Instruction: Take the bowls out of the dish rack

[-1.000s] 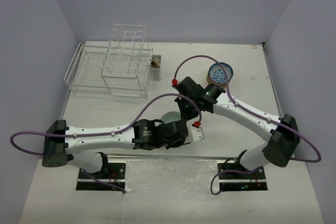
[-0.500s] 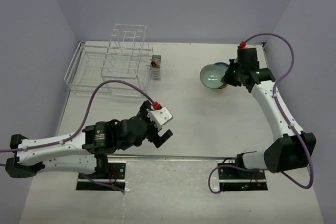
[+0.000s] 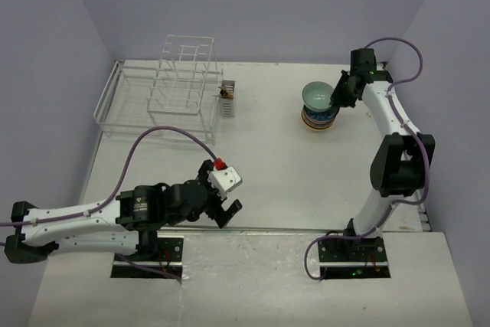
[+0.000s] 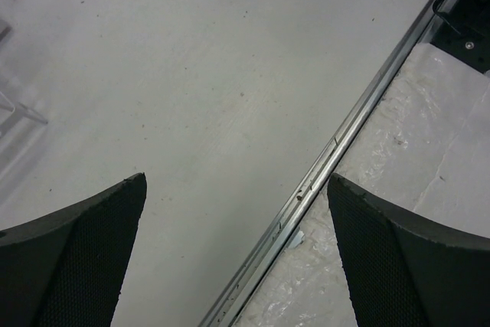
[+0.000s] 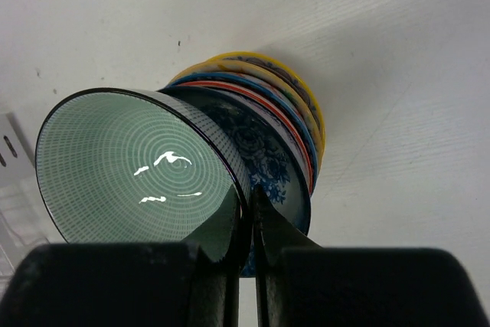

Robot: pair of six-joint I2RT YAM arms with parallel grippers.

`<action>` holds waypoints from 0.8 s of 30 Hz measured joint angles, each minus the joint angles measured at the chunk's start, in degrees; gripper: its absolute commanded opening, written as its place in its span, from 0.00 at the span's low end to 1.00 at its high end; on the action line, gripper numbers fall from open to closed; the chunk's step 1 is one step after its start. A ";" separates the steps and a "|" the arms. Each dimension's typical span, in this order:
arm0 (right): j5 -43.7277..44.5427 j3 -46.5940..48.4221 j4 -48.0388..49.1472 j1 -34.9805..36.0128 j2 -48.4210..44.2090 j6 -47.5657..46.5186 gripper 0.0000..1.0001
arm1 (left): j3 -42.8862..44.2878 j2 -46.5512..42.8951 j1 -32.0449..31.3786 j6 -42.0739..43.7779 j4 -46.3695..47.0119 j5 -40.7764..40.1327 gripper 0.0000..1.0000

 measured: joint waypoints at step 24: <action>-0.76 0.09 -2.16 -1.75 1.79 -1.95 0.04 | -0.20 -0.85 0.00 -1.31 -0.11 1.03 1.00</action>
